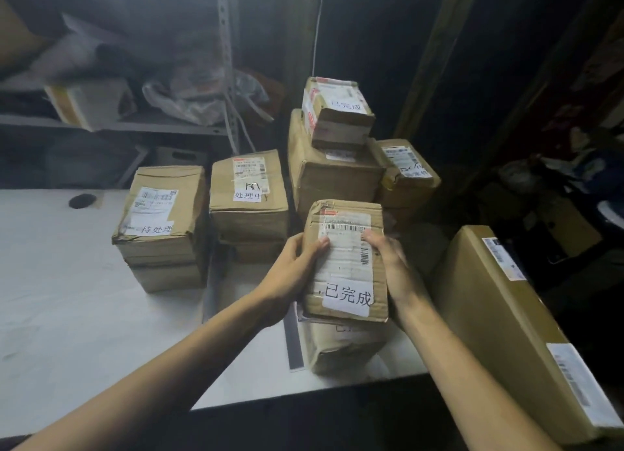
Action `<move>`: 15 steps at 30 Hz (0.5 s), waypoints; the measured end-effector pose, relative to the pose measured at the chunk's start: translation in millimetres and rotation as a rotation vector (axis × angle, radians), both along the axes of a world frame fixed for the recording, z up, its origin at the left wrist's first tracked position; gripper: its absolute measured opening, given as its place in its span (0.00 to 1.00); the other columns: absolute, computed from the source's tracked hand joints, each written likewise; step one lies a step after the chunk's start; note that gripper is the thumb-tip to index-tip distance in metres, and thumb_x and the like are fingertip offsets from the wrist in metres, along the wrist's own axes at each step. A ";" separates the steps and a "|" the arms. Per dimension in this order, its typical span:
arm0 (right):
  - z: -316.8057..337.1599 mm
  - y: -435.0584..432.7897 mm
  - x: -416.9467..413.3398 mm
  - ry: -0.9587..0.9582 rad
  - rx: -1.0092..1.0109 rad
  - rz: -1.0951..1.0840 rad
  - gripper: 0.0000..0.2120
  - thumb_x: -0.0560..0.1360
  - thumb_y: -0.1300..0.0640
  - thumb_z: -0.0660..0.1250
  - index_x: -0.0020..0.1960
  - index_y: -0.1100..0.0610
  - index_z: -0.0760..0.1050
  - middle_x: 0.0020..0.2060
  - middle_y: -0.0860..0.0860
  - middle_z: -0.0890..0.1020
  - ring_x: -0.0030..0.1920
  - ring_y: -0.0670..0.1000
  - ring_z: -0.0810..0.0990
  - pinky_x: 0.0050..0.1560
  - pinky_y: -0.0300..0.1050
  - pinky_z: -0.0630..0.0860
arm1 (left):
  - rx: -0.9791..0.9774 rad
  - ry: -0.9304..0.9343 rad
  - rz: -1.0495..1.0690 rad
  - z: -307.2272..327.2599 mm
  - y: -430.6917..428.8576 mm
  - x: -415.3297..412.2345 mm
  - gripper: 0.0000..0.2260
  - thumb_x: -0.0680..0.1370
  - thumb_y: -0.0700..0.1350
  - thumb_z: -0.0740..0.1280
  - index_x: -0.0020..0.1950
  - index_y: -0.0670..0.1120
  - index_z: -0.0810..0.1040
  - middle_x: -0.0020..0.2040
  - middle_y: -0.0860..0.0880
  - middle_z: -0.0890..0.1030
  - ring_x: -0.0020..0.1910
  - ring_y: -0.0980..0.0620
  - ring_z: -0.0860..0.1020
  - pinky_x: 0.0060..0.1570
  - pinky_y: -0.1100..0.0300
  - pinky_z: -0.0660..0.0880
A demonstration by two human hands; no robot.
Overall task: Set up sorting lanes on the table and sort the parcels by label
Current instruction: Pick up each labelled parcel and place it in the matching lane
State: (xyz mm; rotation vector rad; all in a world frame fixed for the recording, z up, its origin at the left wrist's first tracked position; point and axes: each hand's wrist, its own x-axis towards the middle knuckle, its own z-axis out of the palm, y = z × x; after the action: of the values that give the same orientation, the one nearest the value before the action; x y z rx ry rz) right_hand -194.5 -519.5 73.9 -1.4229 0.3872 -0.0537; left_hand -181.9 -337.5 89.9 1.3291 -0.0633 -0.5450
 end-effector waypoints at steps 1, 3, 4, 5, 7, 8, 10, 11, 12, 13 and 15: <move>-3.9 -4.8 6.4 0.032 0.029 0.012 0.45 0.59 0.33 0.77 0.67 0.59 0.75 0.56 0.59 0.84 0.57 0.61 0.84 0.62 0.63 0.78 | 0.008 0.017 0.020 -6.1 -8.6 2.6 0.28 0.77 0.58 0.67 0.71 0.47 0.64 0.63 0.46 0.79 0.57 0.49 0.82 0.58 0.48 0.79; -10.8 -13.0 21.0 0.077 0.084 0.044 0.43 0.58 0.36 0.79 0.65 0.61 0.77 0.56 0.61 0.84 0.57 0.64 0.83 0.64 0.65 0.76 | 0.043 0.036 0.063 -16.6 -23.8 9.3 0.33 0.73 0.64 0.67 0.71 0.48 0.64 0.64 0.46 0.78 0.59 0.49 0.81 0.59 0.47 0.78; -15.4 -18.1 31.7 0.106 0.108 0.067 0.44 0.57 0.36 0.80 0.64 0.62 0.78 0.55 0.62 0.85 0.57 0.65 0.83 0.64 0.65 0.75 | 0.076 0.051 0.084 -26.9 -30.0 16.2 0.36 0.71 0.68 0.67 0.72 0.49 0.65 0.65 0.47 0.78 0.59 0.49 0.81 0.60 0.46 0.77; -15.7 -19.0 37.4 0.138 0.109 0.082 0.43 0.56 0.38 0.80 0.62 0.63 0.79 0.54 0.62 0.85 0.56 0.65 0.83 0.64 0.65 0.76 | 0.124 0.070 0.089 -34.7 -33.3 19.6 0.40 0.69 0.73 0.66 0.72 0.50 0.66 0.65 0.48 0.78 0.60 0.49 0.80 0.62 0.46 0.76; -19.3 -21.5 46.6 0.193 0.074 0.099 0.34 0.63 0.41 0.77 0.59 0.64 0.81 0.50 0.61 0.86 0.52 0.62 0.85 0.58 0.56 0.81 | 0.310 0.081 0.099 -37.6 -41.8 25.9 0.42 0.68 0.77 0.58 0.73 0.52 0.68 0.67 0.48 0.76 0.64 0.47 0.77 0.67 0.45 0.71; -24.4 -24.7 51.1 0.212 0.029 0.094 0.27 0.69 0.42 0.75 0.57 0.63 0.81 0.48 0.59 0.87 0.49 0.60 0.86 0.52 0.49 0.83 | 0.460 0.069 0.119 -36.8 -46.6 30.6 0.38 0.71 0.75 0.54 0.73 0.52 0.68 0.69 0.48 0.74 0.67 0.45 0.73 0.69 0.44 0.67; -32.2 -28.0 56.2 0.253 -0.043 0.102 0.18 0.76 0.46 0.71 0.55 0.60 0.79 0.47 0.56 0.87 0.47 0.57 0.86 0.47 0.45 0.83 | 0.735 0.064 0.149 -43.3 -50.0 38.1 0.30 0.79 0.67 0.49 0.74 0.51 0.67 0.70 0.43 0.68 0.71 0.42 0.65 0.72 0.44 0.61; -34.2 -29.1 57.6 0.269 -0.060 0.112 0.17 0.76 0.46 0.70 0.55 0.58 0.77 0.48 0.56 0.86 0.48 0.56 0.86 0.49 0.47 0.83 | 0.786 0.052 0.140 -45.6 -50.0 39.9 0.29 0.80 0.66 0.48 0.74 0.51 0.67 0.70 0.43 0.68 0.71 0.41 0.63 0.73 0.44 0.60; -35.2 -30.4 59.0 0.283 -0.078 0.129 0.16 0.77 0.46 0.70 0.55 0.57 0.75 0.50 0.55 0.85 0.50 0.56 0.85 0.53 0.50 0.82 | 0.773 0.035 0.111 -47.2 -49.8 42.2 0.30 0.79 0.67 0.48 0.74 0.52 0.67 0.70 0.43 0.69 0.71 0.42 0.64 0.72 0.44 0.60; -35.8 -32.3 61.7 0.288 -0.112 0.156 0.17 0.77 0.45 0.70 0.56 0.57 0.73 0.51 0.54 0.84 0.51 0.55 0.85 0.56 0.51 0.81 | 0.730 0.028 0.083 -49.9 -48.7 43.2 0.34 0.76 0.72 0.48 0.73 0.53 0.69 0.69 0.45 0.72 0.70 0.42 0.66 0.72 0.44 0.62; -29.8 -37.2 63.8 0.270 -0.208 0.218 0.17 0.77 0.45 0.70 0.58 0.54 0.70 0.52 0.50 0.82 0.53 0.52 0.82 0.58 0.49 0.79 | 0.661 0.029 0.064 -69.4 -43.6 48.1 0.41 0.68 0.80 0.49 0.70 0.56 0.72 0.66 0.47 0.77 0.68 0.45 0.71 0.70 0.45 0.66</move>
State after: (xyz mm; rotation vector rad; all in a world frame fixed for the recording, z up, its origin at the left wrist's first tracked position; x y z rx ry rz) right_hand -130.7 -556.7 44.1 -1.6770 0.4556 0.2847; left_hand -133.8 -381.2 20.5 1.9568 0.1995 -0.5519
